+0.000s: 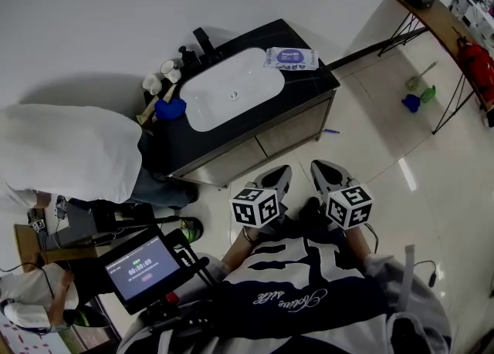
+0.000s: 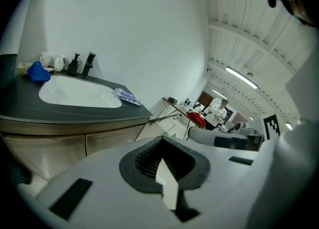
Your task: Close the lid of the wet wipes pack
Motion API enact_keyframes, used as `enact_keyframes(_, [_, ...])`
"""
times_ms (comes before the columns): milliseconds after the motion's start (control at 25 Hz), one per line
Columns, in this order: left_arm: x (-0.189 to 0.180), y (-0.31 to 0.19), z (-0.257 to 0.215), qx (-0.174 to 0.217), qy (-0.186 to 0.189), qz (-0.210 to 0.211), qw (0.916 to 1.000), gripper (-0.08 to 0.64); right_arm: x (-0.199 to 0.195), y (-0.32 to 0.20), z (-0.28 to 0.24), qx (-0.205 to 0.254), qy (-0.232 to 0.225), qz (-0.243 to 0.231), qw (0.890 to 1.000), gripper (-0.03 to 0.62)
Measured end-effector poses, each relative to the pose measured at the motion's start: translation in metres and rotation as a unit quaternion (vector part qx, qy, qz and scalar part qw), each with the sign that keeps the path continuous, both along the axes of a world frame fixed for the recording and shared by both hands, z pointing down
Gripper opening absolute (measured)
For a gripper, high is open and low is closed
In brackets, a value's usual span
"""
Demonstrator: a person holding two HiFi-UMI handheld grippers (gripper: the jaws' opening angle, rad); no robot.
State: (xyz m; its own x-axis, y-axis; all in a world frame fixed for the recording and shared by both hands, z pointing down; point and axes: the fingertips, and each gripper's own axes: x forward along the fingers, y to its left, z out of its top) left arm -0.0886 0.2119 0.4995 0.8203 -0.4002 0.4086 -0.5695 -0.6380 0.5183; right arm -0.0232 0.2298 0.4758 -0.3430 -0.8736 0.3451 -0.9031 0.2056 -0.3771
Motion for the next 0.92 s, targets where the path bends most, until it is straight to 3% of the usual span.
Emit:
enact_keyframes(760, [-0.015,0.016,0.002,0.000,0.004,0.005,1.0000,-0.002,-0.012,0.018,0.006,-0.001,0.007,0.008,1.000,-0.002])
enact_keyframes(920, [-0.006,-0.002,0.009,-0.003,0.002,0.000,1.0000,-0.002,-0.002,0.000,0.013,-0.005,0.004,0.006,1.000,-0.002])
